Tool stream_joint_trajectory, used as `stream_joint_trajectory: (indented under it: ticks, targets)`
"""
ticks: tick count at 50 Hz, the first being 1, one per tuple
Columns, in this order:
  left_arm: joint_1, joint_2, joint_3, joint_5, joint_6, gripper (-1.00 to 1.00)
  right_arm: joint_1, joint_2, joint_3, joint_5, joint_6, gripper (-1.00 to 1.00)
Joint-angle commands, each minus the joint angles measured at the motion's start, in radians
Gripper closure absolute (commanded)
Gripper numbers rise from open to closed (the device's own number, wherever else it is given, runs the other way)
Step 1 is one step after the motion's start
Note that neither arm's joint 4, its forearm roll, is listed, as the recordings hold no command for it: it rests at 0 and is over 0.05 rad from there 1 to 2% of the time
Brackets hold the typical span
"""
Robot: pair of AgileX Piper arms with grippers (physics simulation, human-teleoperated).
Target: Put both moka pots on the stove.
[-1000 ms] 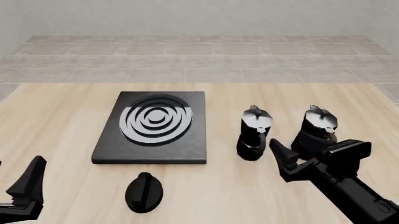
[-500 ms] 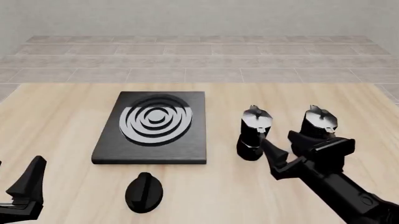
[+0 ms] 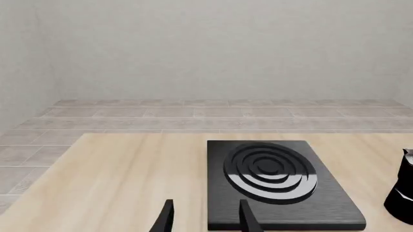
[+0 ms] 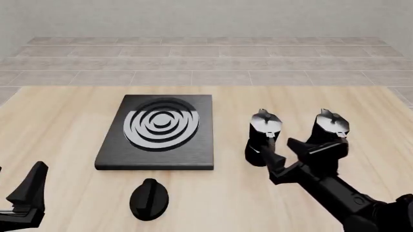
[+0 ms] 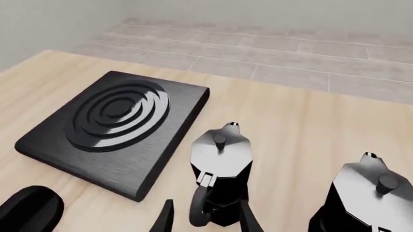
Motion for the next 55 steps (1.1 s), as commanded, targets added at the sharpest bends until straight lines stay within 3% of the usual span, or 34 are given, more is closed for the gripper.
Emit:
stream_joint_trajectory:
  ticks: [1,9,10,47,48,55]
  targets:
    - [0.0,0.0,0.0,0.0,0.0,-1.0,0.01,0.059,-0.018,-0.023,0.005,-1.0]
    - [0.0,0.0,0.0,0.0,0.0,-1.0,0.012,0.088,-0.034,-0.028,0.01,-1.0]
    - [0.0,0.0,0.0,0.0,0.0,-1.0,0.011,0.102,-0.042,-0.019,0.035,-1.0]
    - [0.0,0.0,0.0,0.0,0.0,-1.0,0.015,0.212,-0.079,-0.079,0.023,-1.0]
    - [0.0,0.0,0.0,0.0,0.0,-1.0,0.014,0.217,-0.079,-0.085,0.019,1.0]
    - [0.0,0.0,0.0,0.0,0.0,-1.0,0.015,0.173,-0.071,-0.062,0.023,1.0]
